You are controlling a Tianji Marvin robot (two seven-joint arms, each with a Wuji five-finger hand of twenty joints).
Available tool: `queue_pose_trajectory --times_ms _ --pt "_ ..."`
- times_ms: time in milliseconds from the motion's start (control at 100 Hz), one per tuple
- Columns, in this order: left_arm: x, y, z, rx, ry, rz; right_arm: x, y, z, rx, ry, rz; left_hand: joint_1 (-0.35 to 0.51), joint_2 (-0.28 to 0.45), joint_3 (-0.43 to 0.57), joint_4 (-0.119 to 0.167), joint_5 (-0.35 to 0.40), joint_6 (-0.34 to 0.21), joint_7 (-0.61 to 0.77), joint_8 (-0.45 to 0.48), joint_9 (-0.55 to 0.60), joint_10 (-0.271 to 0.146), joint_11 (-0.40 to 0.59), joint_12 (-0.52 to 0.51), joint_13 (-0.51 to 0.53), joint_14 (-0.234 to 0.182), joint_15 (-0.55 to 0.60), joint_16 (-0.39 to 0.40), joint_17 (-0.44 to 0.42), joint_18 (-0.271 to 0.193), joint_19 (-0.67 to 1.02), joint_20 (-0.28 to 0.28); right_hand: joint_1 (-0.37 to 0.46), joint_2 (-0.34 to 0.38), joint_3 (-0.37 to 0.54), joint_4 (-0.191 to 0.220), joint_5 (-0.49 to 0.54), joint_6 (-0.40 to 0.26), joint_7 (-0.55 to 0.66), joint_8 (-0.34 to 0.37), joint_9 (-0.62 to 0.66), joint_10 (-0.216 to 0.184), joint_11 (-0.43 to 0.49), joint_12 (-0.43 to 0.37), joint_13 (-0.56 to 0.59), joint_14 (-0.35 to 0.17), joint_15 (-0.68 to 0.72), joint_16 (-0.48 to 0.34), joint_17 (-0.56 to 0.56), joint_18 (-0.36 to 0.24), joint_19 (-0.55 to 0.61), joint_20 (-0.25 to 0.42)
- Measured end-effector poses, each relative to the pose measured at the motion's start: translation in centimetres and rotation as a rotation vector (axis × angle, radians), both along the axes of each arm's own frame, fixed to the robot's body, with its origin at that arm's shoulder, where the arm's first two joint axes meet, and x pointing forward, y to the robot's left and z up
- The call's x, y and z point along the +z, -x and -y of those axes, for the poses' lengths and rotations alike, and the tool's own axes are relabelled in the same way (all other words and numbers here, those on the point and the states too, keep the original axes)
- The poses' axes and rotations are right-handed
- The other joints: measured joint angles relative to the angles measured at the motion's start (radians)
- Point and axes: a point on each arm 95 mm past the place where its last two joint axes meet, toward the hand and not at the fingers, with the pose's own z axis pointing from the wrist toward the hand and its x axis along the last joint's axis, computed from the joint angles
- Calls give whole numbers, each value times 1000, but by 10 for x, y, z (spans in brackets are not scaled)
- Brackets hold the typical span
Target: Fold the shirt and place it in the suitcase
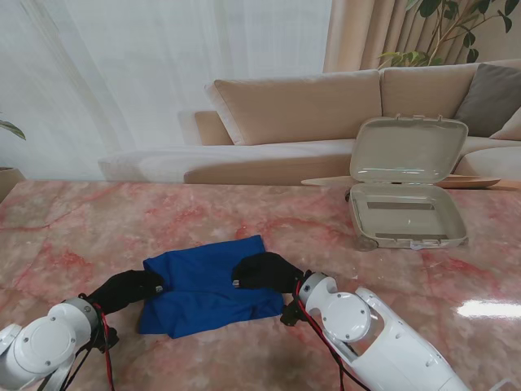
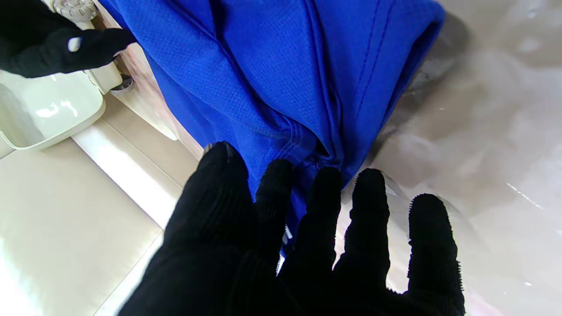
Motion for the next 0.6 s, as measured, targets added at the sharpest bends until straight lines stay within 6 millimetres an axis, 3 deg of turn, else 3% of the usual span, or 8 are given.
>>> queue_pose_trajectory --times_ms 140,440,600 --pt "-3 -4 3 -8 11 -9 -13 1 0 51 19 -50 0 0 0 0 0 0 0 0 0 0 0 0 0 -58 16 27 -3 -2 24 28 0 0 0 0 0 0 0 0 0 0 0 0 -1 -1 0 0 -10 -9 1 -14" --pt "-7 -20 14 -50 61 -23 -11 2 17 64 47 -94 0 0 0 0 1 0 0 0 0 0 0 0 0 -67 79 75 -5 -26 104 74 0 10 0 0 -1 0 1 0 13 -6 -1 9 -2 -20 12 0 -11 -36 26 -25" --pt "-10 -27 25 -83 94 -31 -5 6 33 61 78 -121 0 0 0 0 2 0 3 0 0 -14 0 0 5 -99 83 75 -6 -47 146 104 13 29 -15 0 -1 0 1 0 13 -6 -1 10 -1 -20 20 -1 2 -26 38 -26"
